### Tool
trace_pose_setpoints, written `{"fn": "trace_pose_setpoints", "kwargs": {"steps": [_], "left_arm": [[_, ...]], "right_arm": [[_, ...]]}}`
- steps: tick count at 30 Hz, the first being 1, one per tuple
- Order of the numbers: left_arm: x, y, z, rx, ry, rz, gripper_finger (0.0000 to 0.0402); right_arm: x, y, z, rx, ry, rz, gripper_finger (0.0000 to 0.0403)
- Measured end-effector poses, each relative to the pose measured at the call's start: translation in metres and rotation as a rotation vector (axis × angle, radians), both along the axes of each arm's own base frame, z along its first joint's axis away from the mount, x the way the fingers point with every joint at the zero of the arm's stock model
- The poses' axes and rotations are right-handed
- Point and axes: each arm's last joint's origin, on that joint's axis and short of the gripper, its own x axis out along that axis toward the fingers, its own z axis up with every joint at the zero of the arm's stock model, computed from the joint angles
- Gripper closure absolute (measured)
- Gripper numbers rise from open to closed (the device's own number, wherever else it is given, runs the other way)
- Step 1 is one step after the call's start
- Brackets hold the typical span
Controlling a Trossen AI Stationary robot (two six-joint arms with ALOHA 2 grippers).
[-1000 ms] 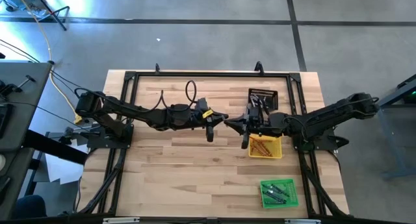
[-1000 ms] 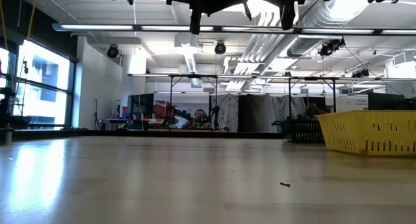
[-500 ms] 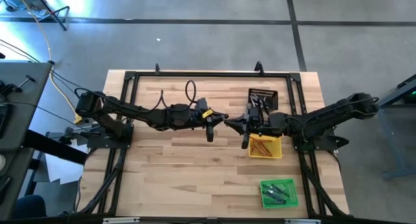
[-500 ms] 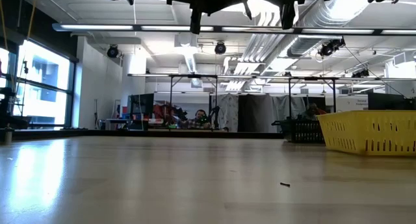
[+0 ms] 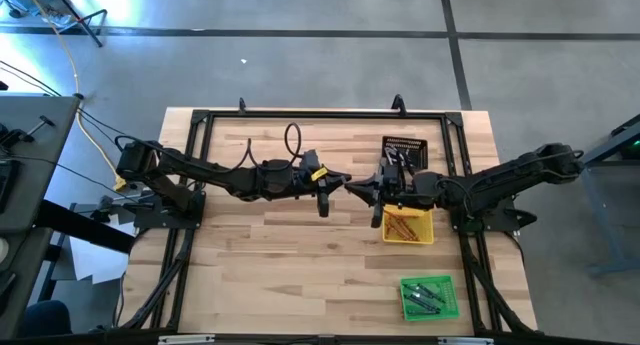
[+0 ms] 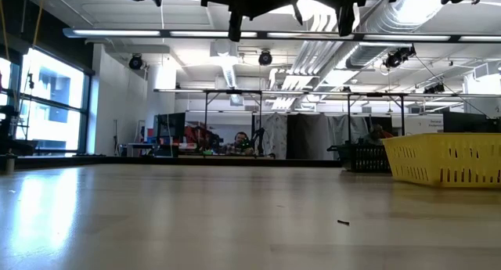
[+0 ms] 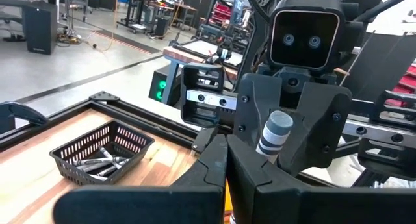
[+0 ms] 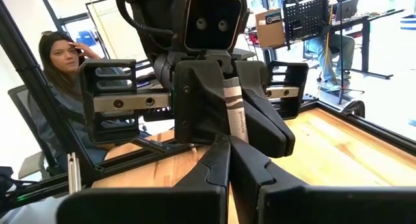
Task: Sort crayons
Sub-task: Put the gray crayon into the black basket
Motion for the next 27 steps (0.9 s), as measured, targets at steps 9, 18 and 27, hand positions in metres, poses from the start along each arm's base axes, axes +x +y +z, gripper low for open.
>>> {"fn": "trace_pose_setpoints", "kwargs": {"steps": [9,18,27], "left_arm": [[-0.0001,0.0006,0.0,0.001,0.0,0.022,0.0402],[-0.0002,0.001,0.0001,0.001,-0.001,0.035,0.0402],[-0.0002,0.001,0.0001,0.001,-0.001,0.035,0.0402]], "right_arm": [[0.0004,-0.0039,-0.0001,0.0,0.001,-0.011,0.0403],[0.0005,-0.0044,-0.0001,-0.001,0.001,-0.014,0.0403],[0.0005,-0.0044,-0.0001,-0.002,0.001,-0.014,0.0403]]}}
